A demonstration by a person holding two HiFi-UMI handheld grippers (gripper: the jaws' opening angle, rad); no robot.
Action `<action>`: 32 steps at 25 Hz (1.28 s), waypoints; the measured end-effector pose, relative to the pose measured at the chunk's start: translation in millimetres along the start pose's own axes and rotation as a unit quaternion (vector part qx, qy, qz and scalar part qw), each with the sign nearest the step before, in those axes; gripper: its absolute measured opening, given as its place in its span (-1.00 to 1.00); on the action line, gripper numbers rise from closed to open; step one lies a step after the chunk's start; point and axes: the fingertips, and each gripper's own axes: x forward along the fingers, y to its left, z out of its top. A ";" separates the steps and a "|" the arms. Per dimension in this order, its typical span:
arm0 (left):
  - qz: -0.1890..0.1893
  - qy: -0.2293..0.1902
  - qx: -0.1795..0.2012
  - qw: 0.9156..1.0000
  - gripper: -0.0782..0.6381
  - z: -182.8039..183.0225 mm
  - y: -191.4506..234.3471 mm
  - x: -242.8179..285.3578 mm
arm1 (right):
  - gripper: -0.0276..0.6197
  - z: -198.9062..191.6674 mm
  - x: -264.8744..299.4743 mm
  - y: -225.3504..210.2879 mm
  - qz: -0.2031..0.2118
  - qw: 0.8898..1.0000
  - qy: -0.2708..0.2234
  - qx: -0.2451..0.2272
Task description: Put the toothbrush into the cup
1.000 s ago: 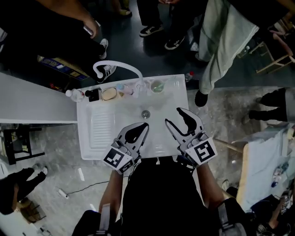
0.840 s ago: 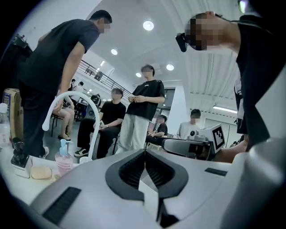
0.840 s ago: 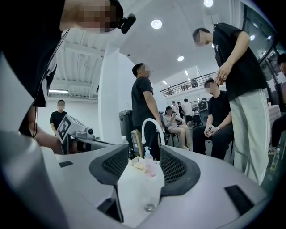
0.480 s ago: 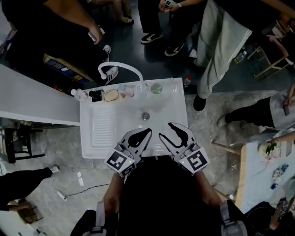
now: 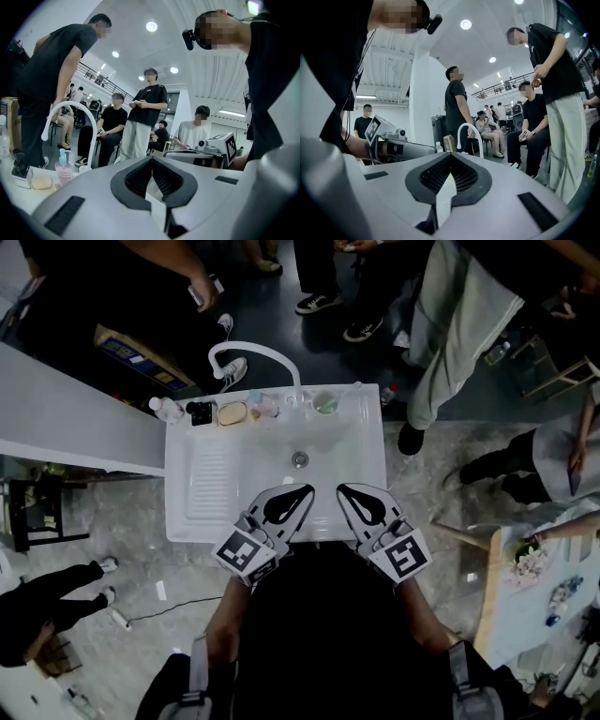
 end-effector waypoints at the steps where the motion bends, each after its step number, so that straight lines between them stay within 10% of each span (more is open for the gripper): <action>1: 0.002 0.000 -0.003 1.000 -0.75 0.2 -1.6 0.1 | -0.86 -0.5 -0.7 -0.1 0.001 1.000 0.001 0.002; 20: 0.074 0.031 0.010 0.997 -0.75 -33.5 -33.1 -38.3 | -0.86 -33.2 -52.9 -23.9 -0.033 0.999 0.028 0.023; 32: 0.071 0.001 0.010 0.997 -0.76 -70.9 -88.8 -169.1 | -0.86 -56.2 -106.7 91.4 -0.059 0.998 0.034 0.018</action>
